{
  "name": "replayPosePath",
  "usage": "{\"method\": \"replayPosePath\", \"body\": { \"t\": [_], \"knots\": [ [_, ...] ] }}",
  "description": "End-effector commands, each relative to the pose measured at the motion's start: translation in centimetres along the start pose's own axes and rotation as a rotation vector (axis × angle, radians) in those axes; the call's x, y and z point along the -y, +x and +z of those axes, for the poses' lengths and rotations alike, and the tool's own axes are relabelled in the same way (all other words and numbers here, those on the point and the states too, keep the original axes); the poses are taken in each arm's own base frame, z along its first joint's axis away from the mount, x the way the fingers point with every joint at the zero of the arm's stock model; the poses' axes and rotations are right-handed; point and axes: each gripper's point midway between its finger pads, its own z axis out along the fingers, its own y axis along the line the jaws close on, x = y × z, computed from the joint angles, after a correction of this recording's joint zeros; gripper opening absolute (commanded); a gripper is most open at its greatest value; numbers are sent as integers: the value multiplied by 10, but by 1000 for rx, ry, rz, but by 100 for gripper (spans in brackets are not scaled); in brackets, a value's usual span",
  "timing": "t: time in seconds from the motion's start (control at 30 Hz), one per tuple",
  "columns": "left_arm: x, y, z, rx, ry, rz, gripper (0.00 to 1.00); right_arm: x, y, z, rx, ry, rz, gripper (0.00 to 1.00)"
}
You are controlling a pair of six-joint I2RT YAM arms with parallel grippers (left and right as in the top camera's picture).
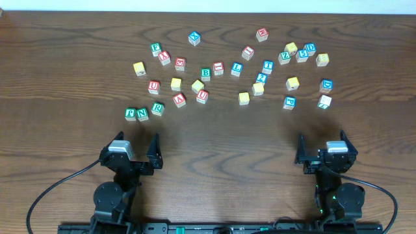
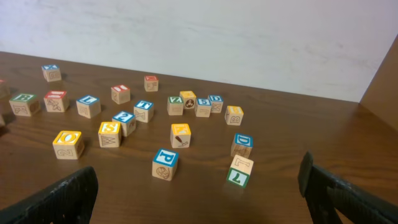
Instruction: Spell out ROBOT
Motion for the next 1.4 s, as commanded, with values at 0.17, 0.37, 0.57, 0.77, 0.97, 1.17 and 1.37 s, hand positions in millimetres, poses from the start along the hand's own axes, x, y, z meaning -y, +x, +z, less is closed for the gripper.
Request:
{"method": "replayPosePath", "body": {
  "t": [0.17,0.37,0.57,0.77,0.97,1.17,1.37],
  "knots": [
    [-8,14,1,-43,-33,9,98,-2,0,0,3,-11,-11,99],
    [-8,14,1,-43,-33,9,98,-2,0,0,3,-11,-10,99],
    [-8,14,1,-43,-33,9,98,-2,0,0,3,-11,-10,99],
    [-8,14,1,-43,-33,9,98,-2,0,0,3,-11,-10,99],
    [-8,14,1,-41,-37,10,98,-3,2,0,-5,-13,-11,99],
    [-18,12,0,-29,-95,10,98,-3,2,0,-5,-13,-11,99],
    [-18,12,0,-29,-95,10,98,-3,2,0,-5,-13,-11,99]
  ]
}}
